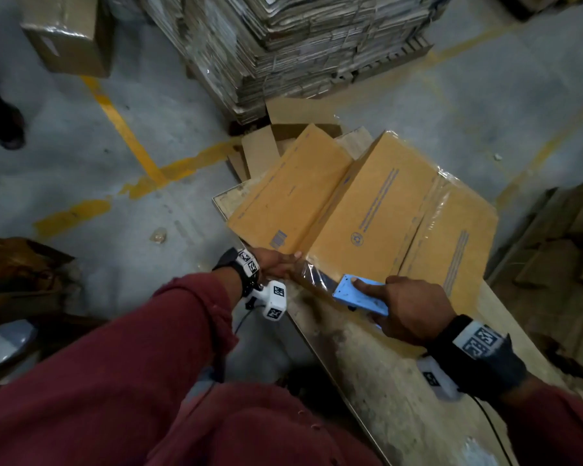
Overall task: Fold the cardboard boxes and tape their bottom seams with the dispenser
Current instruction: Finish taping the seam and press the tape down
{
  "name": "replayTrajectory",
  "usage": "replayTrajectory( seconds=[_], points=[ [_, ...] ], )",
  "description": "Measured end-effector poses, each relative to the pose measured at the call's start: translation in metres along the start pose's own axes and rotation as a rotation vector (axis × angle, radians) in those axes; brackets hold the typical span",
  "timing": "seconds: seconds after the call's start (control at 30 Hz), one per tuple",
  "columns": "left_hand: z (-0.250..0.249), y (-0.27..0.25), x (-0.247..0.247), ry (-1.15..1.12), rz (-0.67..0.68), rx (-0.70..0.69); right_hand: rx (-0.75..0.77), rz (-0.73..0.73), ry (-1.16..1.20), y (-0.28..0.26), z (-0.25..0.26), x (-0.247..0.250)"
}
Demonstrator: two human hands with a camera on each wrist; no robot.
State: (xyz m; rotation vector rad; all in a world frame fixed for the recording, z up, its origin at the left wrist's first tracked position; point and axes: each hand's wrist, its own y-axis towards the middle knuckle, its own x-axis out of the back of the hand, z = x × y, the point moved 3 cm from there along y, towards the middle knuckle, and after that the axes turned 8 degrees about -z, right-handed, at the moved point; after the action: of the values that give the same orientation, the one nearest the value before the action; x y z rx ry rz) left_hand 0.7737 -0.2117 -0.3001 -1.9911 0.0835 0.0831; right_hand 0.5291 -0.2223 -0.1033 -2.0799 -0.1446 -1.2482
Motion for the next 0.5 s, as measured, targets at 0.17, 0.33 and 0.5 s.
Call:
replayTrajectory(
  seconds=[0.17, 0.33, 0.5],
  points=[
    [0.035, 0.023, 0.033, 0.277, -0.342, -0.109, -0.008, -0.011, -0.012, -0.001, -0.001, 0.0],
    [0.003, -0.015, 0.018, -0.198, -0.459, -0.53, -0.002, 0.011, 0.002, 0.001, 0.0, -0.004],
    [-0.022, -0.071, -0.018, -0.424, -0.109, -0.489, 0.006, 0.013, 0.008, 0.003, -0.002, -0.002]
  ],
)
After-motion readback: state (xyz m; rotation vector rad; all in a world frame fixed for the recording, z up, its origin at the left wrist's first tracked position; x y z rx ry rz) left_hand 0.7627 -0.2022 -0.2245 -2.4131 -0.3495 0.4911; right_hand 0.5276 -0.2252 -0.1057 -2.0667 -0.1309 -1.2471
